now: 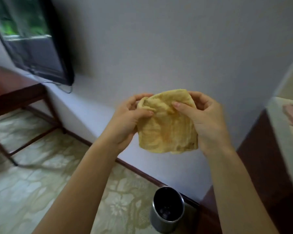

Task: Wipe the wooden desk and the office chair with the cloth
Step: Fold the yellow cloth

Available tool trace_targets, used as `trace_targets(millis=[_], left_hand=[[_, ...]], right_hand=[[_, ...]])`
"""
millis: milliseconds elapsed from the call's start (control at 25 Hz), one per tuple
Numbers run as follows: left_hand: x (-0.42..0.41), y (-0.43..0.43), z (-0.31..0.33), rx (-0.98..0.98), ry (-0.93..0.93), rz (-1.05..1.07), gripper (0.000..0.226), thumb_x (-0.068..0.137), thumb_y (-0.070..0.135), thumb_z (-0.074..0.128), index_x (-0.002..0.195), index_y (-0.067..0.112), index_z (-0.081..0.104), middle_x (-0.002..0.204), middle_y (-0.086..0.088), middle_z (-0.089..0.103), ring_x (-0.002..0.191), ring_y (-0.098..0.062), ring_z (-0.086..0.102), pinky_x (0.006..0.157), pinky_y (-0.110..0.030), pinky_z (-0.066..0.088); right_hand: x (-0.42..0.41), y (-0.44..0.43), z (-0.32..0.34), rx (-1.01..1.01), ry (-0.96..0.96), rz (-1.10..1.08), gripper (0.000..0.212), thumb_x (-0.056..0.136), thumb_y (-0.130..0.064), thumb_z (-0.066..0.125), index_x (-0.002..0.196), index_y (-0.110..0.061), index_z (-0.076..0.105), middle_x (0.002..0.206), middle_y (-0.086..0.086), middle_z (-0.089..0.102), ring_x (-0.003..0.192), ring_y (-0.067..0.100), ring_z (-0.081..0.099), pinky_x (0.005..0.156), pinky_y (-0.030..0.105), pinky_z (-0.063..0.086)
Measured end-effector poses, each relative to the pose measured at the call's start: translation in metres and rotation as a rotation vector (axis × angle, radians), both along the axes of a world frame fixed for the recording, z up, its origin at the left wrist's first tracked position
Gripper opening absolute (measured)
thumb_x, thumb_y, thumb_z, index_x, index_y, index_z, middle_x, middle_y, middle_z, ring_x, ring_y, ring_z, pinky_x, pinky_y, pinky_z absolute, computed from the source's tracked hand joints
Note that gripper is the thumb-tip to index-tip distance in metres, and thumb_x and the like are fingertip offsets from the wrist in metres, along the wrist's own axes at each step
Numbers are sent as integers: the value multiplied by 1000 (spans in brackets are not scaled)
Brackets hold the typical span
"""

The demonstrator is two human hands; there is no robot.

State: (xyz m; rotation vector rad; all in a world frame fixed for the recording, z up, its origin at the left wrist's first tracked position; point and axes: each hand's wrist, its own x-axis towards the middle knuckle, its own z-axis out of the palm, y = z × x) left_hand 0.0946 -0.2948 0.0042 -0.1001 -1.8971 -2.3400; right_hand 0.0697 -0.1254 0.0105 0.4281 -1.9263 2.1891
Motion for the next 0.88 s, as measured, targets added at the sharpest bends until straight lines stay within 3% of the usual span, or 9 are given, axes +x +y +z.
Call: trace_targets(millis=[200,320,480,600,760,880], left_hand=[[34,-141,-58,-53,-254,126,21,89,26,58,108,18,66,100,-3,69,96,-21,64,86,-44,51],[65,-215,-84,-61,-288,265,23,94,28,54,107,14,66,96,0,71,90,-16,67,81,-36,55],[114,-308,-106,7,-242,569,12,95,23,53,94,14,61,77,6,69,73,-9,65,64,-24,54],[137,-367,-111,-6,-231,724,9,95,23,52,94,16,58,83,1,66,77,-13,65,66,-28,55],[149,-454,-121,-35,-303,835,7,93,18,55,88,20,51,74,5,64,61,-4,63,51,-19,48],[141,-527,-129,-177,-314,939,12,92,20,57,90,28,48,88,4,62,70,-6,62,52,-16,47]], right_hand=[[-4,-159,-39,48,-175,243,15,76,-11,76,85,-20,68,82,-6,72,80,10,67,70,23,53],[2,-241,-62,62,-276,458,14,77,-10,74,86,-19,69,81,-4,71,79,11,67,68,22,53],[13,-349,-91,184,-334,688,12,78,-10,73,82,-20,67,74,-7,68,71,7,65,59,19,50],[19,-418,-113,334,-295,775,17,79,-13,72,72,-21,59,71,-6,61,70,11,59,59,23,45],[16,-513,-136,479,-176,807,21,80,-16,71,70,-16,53,68,-1,57,66,11,55,64,27,46],[2,-593,-141,570,-52,841,25,79,-19,70,62,-21,51,68,3,61,62,5,53,61,26,45]])
